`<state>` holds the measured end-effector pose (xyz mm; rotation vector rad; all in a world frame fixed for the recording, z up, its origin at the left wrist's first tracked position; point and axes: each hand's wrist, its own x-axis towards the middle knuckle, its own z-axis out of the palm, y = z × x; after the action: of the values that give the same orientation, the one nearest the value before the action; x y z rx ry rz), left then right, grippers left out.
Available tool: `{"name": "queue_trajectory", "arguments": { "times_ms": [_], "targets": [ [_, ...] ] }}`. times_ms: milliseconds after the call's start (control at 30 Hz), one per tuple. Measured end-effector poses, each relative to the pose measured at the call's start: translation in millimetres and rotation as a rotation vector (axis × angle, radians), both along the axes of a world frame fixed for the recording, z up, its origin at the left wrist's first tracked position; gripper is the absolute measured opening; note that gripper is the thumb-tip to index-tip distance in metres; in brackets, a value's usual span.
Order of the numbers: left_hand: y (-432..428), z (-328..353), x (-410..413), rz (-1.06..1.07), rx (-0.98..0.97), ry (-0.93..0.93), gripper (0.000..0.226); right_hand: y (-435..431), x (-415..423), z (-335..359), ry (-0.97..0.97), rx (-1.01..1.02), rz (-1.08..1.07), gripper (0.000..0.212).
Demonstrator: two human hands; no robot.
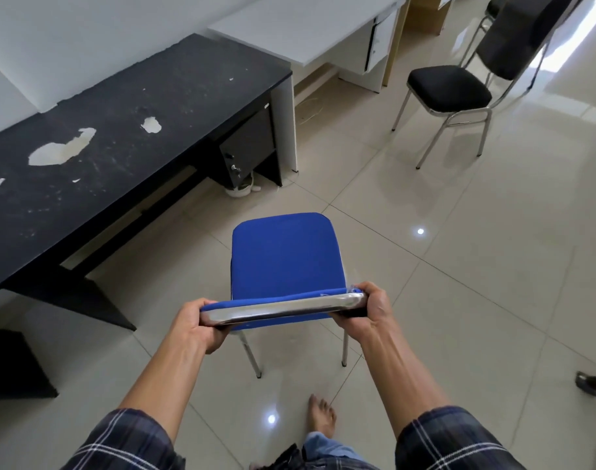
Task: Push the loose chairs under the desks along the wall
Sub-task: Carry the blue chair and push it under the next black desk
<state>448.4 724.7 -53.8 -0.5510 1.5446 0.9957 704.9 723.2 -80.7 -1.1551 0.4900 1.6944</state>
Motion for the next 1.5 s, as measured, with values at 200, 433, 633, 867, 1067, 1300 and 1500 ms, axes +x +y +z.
{"name": "queue_trajectory", "arguments": {
  "times_ms": [200,433,633,867,1067,1300,1500],
  "targets": [
    [14,-1,-16,0.145,0.029,0.013,0.013,41,-18,-3,-0.017,-0.003,0.106,0.032],
    [25,5,-62,0.266,0.059,0.022,0.013,91,-73,-4,-0.026,0.020,0.251,0.030],
    [44,7,-125,0.346,0.079,0.033,0.018,130,-143,-4,-0.028,0.058,0.370,0.023],
    [53,4,-192,0.425,0.102,0.059,0.025,161,-218,-14,-0.077,0.024,0.459,0.039],
    [51,6,-230,0.519,0.113,0.067,0.026,182,-267,-13,-0.094,0.039,0.566,0.033],
    [71,10,-261,0.601,0.112,0.072,0.019,225,-314,-10,-0.077,0.072,0.685,0.013],
    [106,7,-292,0.689,0.101,0.065,0.025,276,-354,-12,-0.068,0.056,0.742,0.018]
  ]
}}
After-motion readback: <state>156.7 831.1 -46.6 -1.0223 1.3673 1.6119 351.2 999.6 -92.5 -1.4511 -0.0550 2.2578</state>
